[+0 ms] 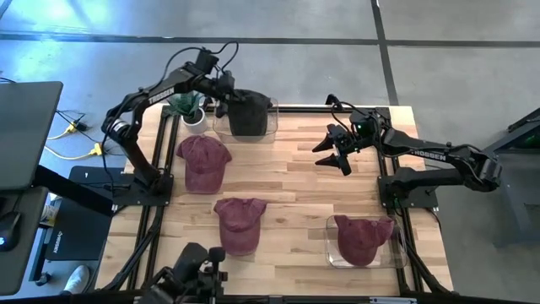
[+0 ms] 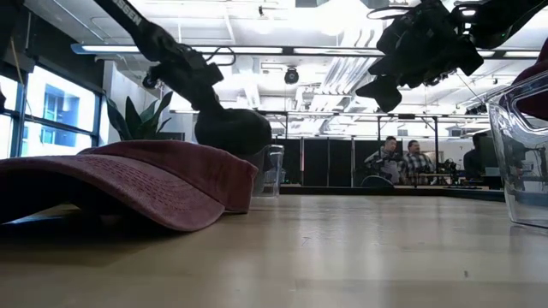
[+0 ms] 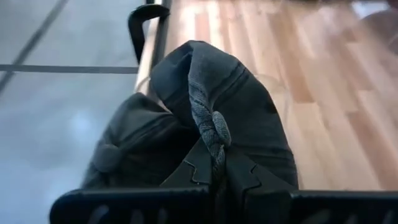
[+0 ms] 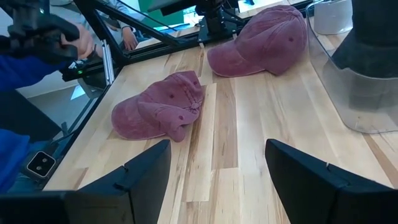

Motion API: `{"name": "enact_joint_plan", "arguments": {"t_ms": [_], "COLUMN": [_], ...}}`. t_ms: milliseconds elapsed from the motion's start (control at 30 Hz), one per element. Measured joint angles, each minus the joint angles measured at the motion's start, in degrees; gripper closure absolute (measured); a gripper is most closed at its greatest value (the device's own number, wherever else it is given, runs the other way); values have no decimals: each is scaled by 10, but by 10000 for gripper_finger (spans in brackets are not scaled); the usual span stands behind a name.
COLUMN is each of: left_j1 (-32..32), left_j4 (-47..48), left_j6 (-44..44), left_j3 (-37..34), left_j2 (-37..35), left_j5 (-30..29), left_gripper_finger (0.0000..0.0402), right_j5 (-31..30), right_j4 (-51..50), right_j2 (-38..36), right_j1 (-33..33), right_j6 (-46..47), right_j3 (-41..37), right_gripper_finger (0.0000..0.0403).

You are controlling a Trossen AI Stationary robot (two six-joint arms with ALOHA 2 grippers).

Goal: Pick & Place hat
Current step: Put the black cap into the top transparent bin

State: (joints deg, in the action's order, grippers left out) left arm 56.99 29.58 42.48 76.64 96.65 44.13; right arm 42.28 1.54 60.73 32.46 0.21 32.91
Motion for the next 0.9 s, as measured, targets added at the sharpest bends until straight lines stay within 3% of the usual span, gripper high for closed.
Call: {"name": "enact_joint_plan", "arguments": {"t_ms": [300,533,900], "left_j1": [4,17,20], "left_j4": [6,3,24], "left_j6": [-116,-130,-145], "left_j3": [31,40,40], "left_j2": [8,21,30], "left_j5": [16,3,24], "left_gripper_finger": [401,401,401], "right_j5": [-1,-31,-30], "right_j4": [0,0,6], "right_j2": [0,0,0], "right_j1": [0,0,0], "right_j6": [0,14,14], "right_j3": [0,0,0], "right_gripper_finger": [146,146,146]}}
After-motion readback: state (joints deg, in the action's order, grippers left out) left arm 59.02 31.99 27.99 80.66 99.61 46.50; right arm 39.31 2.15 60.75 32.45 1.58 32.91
